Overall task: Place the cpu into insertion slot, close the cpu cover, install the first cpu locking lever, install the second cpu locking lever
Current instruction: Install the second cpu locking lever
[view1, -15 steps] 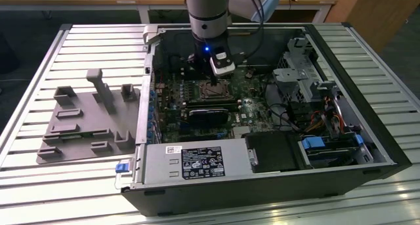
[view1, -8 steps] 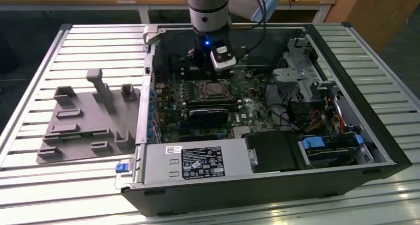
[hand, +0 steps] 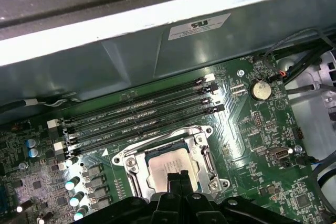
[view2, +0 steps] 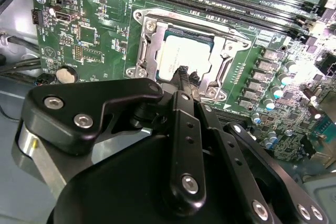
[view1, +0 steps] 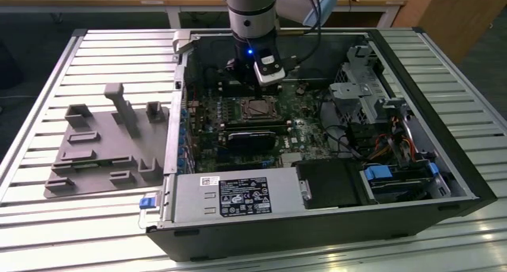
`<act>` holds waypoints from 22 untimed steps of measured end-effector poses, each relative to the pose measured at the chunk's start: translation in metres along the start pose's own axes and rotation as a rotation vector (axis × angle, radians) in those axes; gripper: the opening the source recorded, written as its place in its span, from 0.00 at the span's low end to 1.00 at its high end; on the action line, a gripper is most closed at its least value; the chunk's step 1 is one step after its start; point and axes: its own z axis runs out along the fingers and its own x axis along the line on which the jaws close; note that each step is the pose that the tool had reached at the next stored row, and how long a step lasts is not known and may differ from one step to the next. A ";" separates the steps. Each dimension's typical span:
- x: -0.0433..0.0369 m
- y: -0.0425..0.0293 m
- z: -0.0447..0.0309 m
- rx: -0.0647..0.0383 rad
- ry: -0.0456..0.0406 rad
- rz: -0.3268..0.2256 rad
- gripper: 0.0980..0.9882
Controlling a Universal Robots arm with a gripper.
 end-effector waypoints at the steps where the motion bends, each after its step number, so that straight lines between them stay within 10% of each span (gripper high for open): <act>1: 0.0000 0.0000 0.0000 0.000 0.0000 0.000 0.00; 22: -0.0102 -0.0250 -0.0017 0.000 0.0002 0.001 0.00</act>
